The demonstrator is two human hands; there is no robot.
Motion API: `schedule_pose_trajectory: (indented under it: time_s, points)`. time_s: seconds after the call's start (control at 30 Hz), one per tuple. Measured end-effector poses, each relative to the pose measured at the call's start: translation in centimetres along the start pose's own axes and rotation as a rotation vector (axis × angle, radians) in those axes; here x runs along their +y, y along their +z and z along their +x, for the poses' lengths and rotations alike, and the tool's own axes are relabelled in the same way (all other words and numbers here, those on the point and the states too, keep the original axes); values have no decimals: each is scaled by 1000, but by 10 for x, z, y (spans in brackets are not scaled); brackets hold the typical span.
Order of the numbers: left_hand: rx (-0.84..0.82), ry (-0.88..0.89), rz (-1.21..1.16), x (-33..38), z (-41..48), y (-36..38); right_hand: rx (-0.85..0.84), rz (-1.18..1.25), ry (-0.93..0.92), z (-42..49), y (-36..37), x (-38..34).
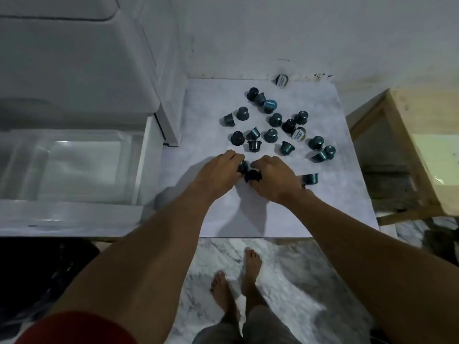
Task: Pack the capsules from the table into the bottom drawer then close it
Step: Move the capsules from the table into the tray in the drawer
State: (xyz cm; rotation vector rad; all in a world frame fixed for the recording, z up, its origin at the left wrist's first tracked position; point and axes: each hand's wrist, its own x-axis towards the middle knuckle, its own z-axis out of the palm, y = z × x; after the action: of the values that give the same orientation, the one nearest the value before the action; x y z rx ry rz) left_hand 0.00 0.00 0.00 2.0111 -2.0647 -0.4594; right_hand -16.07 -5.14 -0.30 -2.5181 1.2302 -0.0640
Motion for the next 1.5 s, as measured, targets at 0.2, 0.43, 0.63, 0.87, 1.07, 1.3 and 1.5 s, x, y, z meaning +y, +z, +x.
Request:
schedule_pose_trajectory:
  time_s: [0.2, 0.43, 0.63, 0.87, 1.07, 1.3, 1.5]
  points:
    - [-68, 47, -7, -8, 20, 6, 8, 47, -39, 10, 2, 7]
    - [-32, -45, -84, -11, 21, 10, -1, 104, -2, 17, 0, 7]
    - [31, -100, -89, -8, 9, -15, 33, 151, 26, 19, -29, -4]
    - [130, -48, -92, 5, 0, -73, 164, 156, 86, 10, -83, -19]
    - [308, -109, -145, 27, -6, -110, 277, 253, 126, 0, -129, -25]
    - [527, -223, -322, 59, -8, -135, 385, 376, 78, -2, -162, -24]
    - [598, -260, -295, 88, -18, -137, 387, 375, -41, -16, -181, -13]
